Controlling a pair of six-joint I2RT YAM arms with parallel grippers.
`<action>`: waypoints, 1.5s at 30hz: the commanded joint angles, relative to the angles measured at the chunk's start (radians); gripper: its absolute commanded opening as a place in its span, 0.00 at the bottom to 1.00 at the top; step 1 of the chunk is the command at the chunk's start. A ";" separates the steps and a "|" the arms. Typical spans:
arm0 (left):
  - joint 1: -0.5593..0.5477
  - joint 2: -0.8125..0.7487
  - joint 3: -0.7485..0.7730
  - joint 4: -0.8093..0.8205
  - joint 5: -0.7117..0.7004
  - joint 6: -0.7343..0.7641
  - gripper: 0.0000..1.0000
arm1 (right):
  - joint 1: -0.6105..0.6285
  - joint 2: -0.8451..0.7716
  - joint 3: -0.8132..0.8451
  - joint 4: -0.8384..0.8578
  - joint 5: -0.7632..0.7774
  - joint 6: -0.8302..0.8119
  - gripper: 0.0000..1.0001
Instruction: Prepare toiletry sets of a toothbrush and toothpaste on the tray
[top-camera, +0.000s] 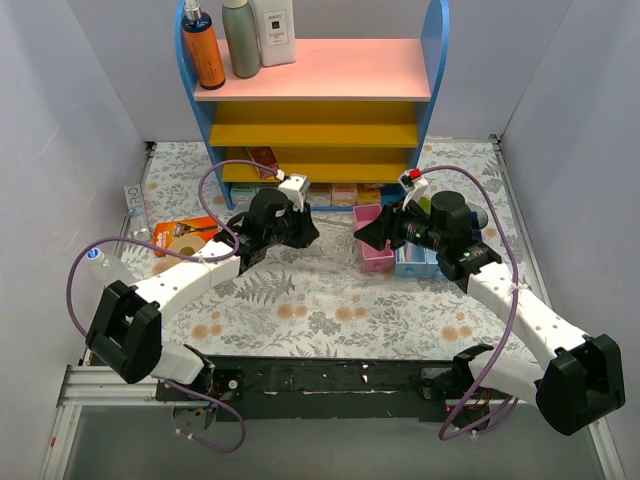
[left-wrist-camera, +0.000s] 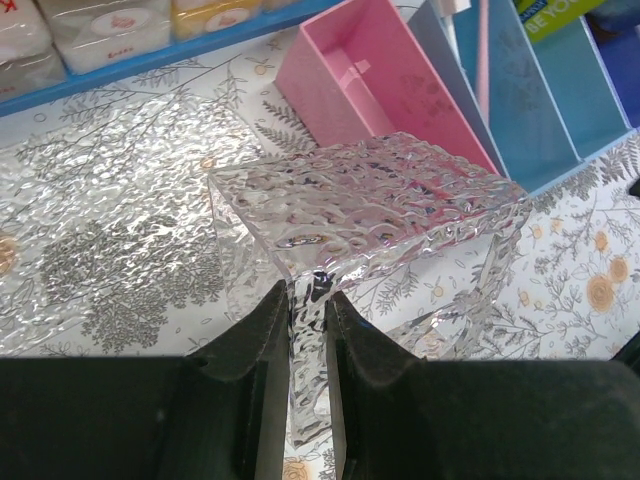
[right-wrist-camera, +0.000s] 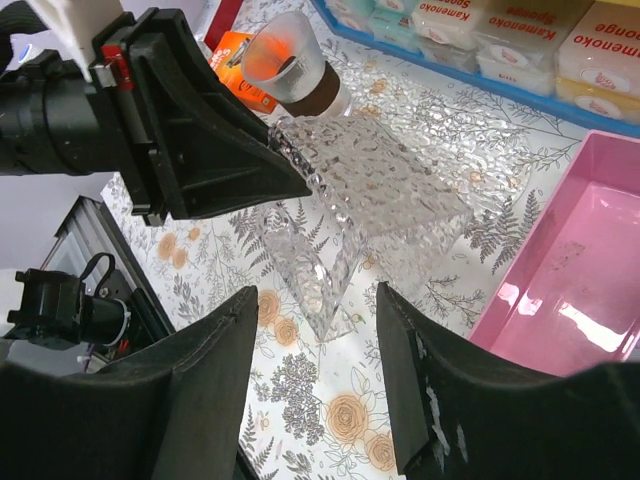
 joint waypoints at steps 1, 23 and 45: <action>0.045 -0.006 0.050 0.010 -0.011 -0.035 0.00 | -0.014 -0.037 -0.001 0.009 0.017 -0.024 0.59; 0.231 0.189 0.171 -0.056 0.073 -0.029 0.00 | -0.026 -0.053 -0.034 0.020 -0.009 -0.017 0.59; 0.271 0.275 0.234 -0.116 0.028 -0.012 0.00 | -0.033 -0.080 -0.080 0.040 -0.009 0.000 0.59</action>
